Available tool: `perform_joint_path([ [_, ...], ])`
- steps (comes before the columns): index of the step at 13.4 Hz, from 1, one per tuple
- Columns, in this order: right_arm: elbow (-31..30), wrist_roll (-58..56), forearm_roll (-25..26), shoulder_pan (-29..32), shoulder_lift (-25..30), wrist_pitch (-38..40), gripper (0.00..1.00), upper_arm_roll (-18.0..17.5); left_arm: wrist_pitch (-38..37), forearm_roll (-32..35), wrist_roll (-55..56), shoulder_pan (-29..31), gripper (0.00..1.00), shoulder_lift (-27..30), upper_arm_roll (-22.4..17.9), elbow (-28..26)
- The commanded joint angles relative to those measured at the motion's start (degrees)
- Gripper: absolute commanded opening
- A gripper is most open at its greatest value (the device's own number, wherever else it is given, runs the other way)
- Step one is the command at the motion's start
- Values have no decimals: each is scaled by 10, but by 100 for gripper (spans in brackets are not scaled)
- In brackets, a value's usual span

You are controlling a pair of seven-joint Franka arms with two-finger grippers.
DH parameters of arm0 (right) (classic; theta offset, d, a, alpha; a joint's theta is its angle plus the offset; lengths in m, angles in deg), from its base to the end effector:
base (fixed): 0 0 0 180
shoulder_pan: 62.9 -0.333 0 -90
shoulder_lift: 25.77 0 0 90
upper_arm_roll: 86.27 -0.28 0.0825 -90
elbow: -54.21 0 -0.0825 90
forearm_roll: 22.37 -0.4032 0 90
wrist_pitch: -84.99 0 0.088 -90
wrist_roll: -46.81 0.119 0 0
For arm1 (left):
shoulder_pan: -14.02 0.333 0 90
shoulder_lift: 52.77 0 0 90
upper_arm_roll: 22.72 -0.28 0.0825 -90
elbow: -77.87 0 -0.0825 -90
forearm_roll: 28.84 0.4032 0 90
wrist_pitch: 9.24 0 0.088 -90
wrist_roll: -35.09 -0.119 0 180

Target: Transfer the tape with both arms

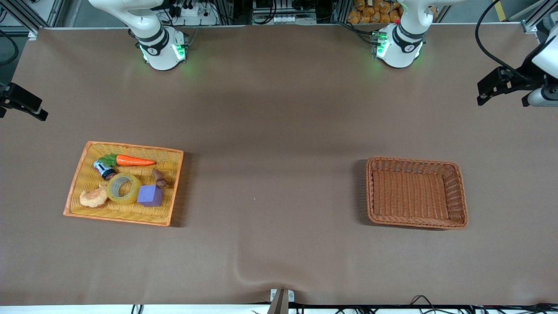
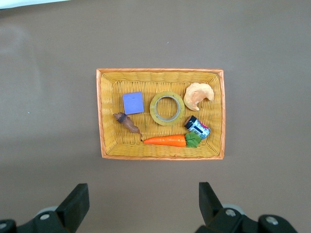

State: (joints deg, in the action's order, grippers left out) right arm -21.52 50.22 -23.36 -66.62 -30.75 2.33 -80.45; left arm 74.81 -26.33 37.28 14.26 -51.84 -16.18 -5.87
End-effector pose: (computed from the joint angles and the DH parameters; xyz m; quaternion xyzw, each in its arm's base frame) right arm 0.5827 -0.0162 0.6356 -0.9988 0.0465 -0.0172 0.0043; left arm 0.5554 -0.0562 0.6296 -0.9991 0.0333 -0.0124 0.0218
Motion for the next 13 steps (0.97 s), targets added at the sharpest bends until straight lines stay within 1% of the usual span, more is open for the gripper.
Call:
perform_joint_path([
  [1,6,-9,-1,2,-6,5,100,-5,-2,-9,11,-21,100,16,-13,-3],
  [5,-55,-8,1,-6,0,-12,100,-5,-5,-12,6,-10,100,11,-13,-5],
  [7,-74,-8,0,-6,-1,-20,100,-5,-13,-28,5,-4,100,15,-12,-5],
  [8,-104,-9,0,-11,1,-43,100,-6,-15,-29,3,-4,100,15,-12,-6],
  [9,-158,-9,0,-27,14,-97,100,-6,-15,-34,1,-4,100,14,-12,-5],
  [10,-197,-10,0,-40,22,-137,100,-6,-15,-35,3,-3,100,12,-12,-6],
  [11,-213,-21,0,-49,17,-157,100,-7,-15,-33,1,-5,100,6,-10,-5],
  [13,-224,-110,-2,-52,-9,-190,100,-6,-15,-33,11,-8,100,7,-5,-4],
])
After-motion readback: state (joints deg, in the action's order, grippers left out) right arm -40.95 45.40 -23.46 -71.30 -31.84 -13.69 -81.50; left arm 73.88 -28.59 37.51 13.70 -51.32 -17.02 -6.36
